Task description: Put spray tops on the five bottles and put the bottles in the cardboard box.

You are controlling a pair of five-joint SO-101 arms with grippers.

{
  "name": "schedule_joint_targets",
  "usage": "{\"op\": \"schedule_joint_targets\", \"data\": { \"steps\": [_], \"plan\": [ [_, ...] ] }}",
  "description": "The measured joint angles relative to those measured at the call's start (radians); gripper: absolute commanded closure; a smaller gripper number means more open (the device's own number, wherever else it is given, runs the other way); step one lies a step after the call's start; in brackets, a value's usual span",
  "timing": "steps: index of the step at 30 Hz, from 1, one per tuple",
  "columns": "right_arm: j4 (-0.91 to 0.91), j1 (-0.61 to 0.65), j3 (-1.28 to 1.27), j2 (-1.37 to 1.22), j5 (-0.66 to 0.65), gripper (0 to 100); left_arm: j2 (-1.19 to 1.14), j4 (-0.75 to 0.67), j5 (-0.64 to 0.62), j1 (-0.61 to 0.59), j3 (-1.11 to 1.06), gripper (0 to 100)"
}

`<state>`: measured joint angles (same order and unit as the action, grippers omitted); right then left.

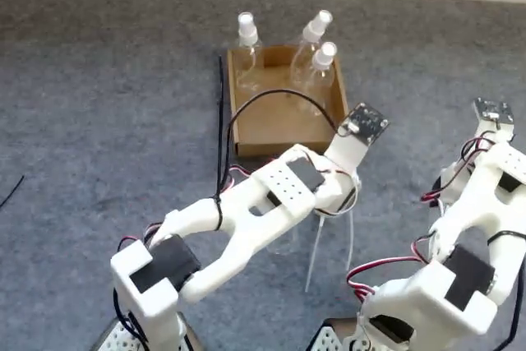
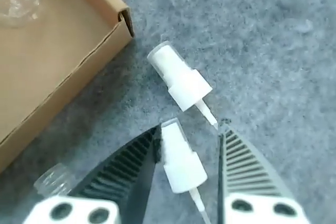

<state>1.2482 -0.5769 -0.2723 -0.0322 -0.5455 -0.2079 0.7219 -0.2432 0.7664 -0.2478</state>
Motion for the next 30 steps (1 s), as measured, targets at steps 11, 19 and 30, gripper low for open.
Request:
{"op": "schedule_joint_targets", "data": {
  "steps": [11, 19, 30],
  "plan": [
    [0.000, 0.003, 0.000, -0.003, -0.017, 96.8, -0.009, 0.000, 0.000, -0.021, -0.060, 84],
    [0.000, 0.080, 0.000, -0.011, -0.017, 96.7, -0.011, 0.000, 0.000, -0.034, -0.064, 84],
    [0.000, 0.083, 0.000, -0.011, -0.017, 96.7, -0.011, -0.006, 0.028, -0.034, -0.064, 84]
  ]
}}
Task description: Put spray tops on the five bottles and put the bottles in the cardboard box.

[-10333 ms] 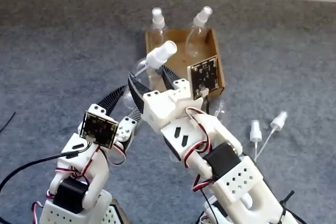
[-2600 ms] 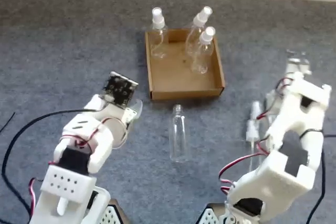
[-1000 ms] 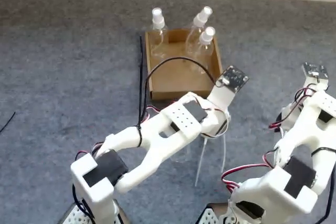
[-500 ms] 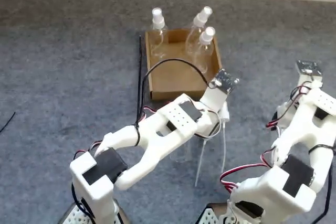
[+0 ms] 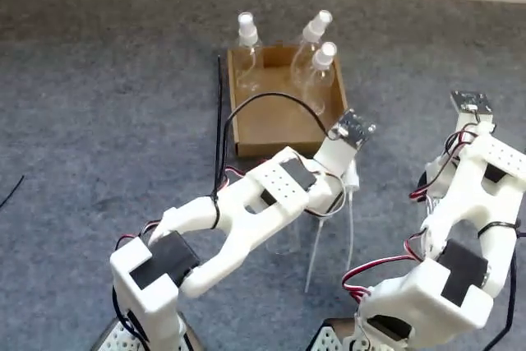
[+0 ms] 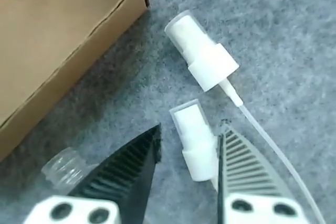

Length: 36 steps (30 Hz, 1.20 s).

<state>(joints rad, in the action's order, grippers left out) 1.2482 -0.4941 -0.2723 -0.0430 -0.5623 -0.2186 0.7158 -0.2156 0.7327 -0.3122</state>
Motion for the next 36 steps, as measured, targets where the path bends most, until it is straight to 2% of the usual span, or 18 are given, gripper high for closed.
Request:
{"op": "schedule_joint_targets", "data": {
  "steps": [5, 10, 14, 16, 22, 33, 36],
  "plan": [
    [0.000, 0.000, 0.000, 0.000, 0.000, 96.7, -0.064, -0.006, 0.008, 0.000, 0.008, 84],
    [0.000, 0.000, 0.000, 0.000, 0.000, 96.7, -0.173, 0.017, 0.035, 0.000, 0.110, 85],
    [0.000, 0.000, 0.000, 0.000, 0.000, 96.7, -0.201, 0.087, 0.034, 0.000, 0.172, 95],
    [0.000, 0.000, 0.000, 0.000, -0.002, 96.5, -0.204, 0.094, 0.032, 0.002, 0.181, 96],
    [0.000, -0.011, 0.000, 0.000, -0.003, 85.7, -0.196, 0.126, 0.032, 0.003, 0.189, 97],
    [0.000, -0.032, 0.000, 0.000, -0.028, 83.8, 0.146, 0.258, 0.037, -0.063, 0.187, 97],
    [0.000, -0.032, 0.000, 0.000, -0.054, 77.9, 0.290, 0.298, 0.038, -0.129, 0.187, 97]
  ]
}}
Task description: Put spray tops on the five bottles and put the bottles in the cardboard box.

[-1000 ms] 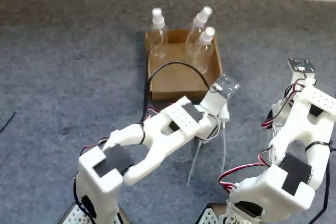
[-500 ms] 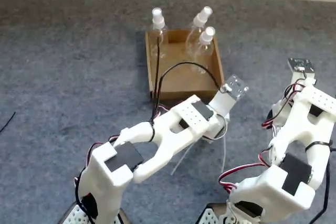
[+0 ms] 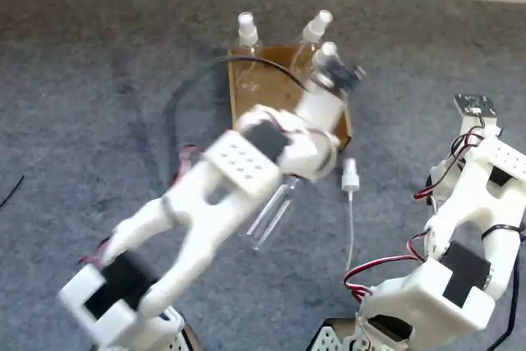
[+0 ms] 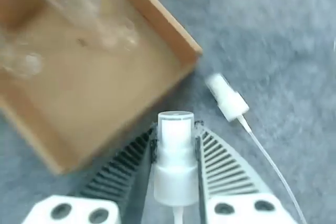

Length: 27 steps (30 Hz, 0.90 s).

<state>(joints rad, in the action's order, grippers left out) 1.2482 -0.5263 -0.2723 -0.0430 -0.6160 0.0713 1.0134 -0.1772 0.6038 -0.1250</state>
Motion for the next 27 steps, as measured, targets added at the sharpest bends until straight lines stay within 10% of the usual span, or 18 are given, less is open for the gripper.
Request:
{"op": "schedule_joint_targets", "data": {
  "steps": [27],
  "plan": [
    [-0.071, 0.068, -0.002, -0.160, 0.061, 70.6, 0.580, 0.262, 0.236, -0.628, -0.094, 96]
  ]
}}
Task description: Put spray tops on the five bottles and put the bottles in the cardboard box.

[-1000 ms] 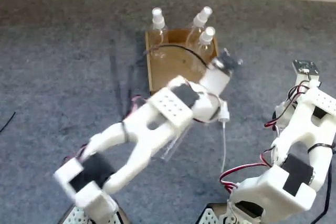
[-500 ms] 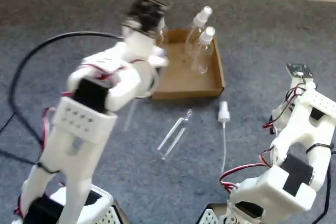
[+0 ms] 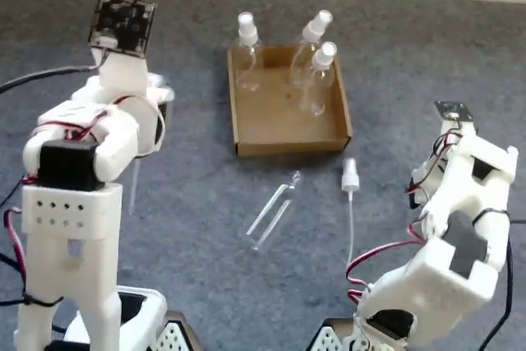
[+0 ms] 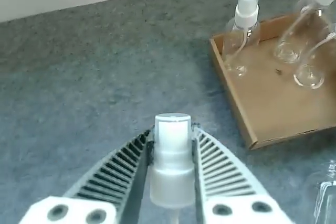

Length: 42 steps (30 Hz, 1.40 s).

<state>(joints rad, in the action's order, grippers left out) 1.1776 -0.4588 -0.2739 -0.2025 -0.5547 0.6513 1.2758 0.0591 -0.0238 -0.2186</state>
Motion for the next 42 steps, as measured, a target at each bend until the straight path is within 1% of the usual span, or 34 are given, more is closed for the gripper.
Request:
{"op": "schedule_joint_targets", "data": {
  "steps": [3, 6, 10, 14, 16, 20, 22, 24, 27, 31, 34, 36, 39, 42],
  "plan": [
    [-0.002, -0.003, 0.057, -0.060, 0.000, 72.2, 0.037, 0.000, 0.026, -0.018, -0.041, 96],
    [-0.002, -0.020, 0.089, -0.074, 0.000, 78.4, 0.066, 0.000, 0.031, -0.043, -0.074, 96],
    [-0.002, -0.026, 0.094, -0.074, 0.000, 83.5, 0.080, 0.000, 0.031, -0.038, -0.107, 96],
    [-0.002, -0.026, 0.094, -0.074, 0.000, 91.6, 0.084, 0.000, 0.032, -0.041, -0.138, 96],
    [0.000, -0.026, 0.094, -0.074, 0.000, 94.0, 0.084, -0.002, 0.032, -0.041, -0.144, 96],
    [0.075, -0.023, 0.173, -0.064, 0.000, 98.1, 0.084, -0.002, 0.032, -0.041, -0.144, 96],
    [0.132, 0.000, 0.226, -0.029, 0.017, 99.6, 0.091, -0.002, 0.032, -0.041, -0.144, 96],
    [0.184, 0.046, 0.278, 0.032, 0.078, 99.5, 0.107, -0.002, 0.032, -0.041, -0.146, 96],
    [0.204, 0.141, 0.322, 0.170, 0.199, 99.5, 0.149, -0.003, 0.032, -0.041, -0.146, 96],
    [0.152, 0.331, 0.299, 0.397, 0.341, 99.5, 0.241, -0.005, 0.032, -0.041, -0.146, 96],
    [0.014, 0.512, 0.144, 0.578, 0.410, 99.5, 0.313, -0.009, 0.032, -0.041, -0.146, 96],
    [-0.091, 0.621, 0.006, 0.695, 0.423, 99.5, 0.351, -0.043, 0.031, -0.041, -0.146, 96],
    [-0.238, 0.763, -0.213, 0.847, 0.428, 99.5, 0.381, -0.137, -0.015, -0.041, -0.146, 97],
    [-0.381, 0.884, -0.407, 0.937, 0.434, 99.5, 0.385, -0.262, -0.092, -0.035, -0.146, 97]
  ]
}}
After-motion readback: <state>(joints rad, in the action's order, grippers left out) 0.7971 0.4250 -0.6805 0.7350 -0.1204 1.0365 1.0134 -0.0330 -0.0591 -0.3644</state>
